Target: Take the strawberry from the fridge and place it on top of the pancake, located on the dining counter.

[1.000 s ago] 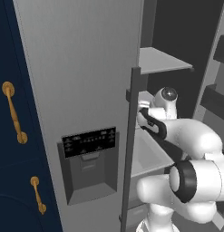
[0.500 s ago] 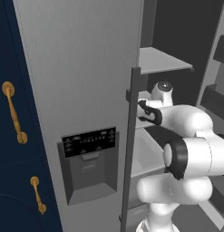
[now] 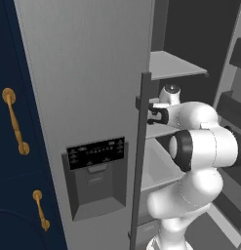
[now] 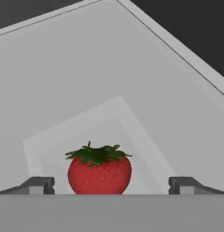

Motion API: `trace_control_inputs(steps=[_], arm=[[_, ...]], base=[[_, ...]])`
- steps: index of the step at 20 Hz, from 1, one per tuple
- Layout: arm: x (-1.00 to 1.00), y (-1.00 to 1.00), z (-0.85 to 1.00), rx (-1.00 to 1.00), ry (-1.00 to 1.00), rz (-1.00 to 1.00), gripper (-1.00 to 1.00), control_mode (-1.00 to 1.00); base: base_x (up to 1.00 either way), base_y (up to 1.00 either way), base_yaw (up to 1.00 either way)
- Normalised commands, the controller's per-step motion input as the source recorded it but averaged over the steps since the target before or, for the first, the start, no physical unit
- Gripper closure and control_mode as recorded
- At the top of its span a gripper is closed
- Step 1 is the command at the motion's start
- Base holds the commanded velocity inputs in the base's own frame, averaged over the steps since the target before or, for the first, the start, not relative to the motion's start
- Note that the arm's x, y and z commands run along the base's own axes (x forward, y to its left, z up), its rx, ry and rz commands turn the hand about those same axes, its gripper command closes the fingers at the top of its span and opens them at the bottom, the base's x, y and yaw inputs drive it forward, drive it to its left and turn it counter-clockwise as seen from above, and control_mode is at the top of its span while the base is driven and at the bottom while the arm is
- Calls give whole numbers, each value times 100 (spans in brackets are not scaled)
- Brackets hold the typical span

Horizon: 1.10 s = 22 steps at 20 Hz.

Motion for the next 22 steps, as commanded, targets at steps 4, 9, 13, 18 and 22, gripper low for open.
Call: trace_control_inputs(steps=[4,9,13,18,22], arm=[[17,0,-23,0,7,0,-100,-100],[4,5,-27,0,1,0,-100,-100],[0,1,-20,0,1,0,100,-100],[-16,0,-34,0,0,0,100,-100],[-70,5,-24,0,-4,0,100,-100]], base=[[0,0,0],[0,0,0],[0,0,0],[0,0,0],[0,0,0]])
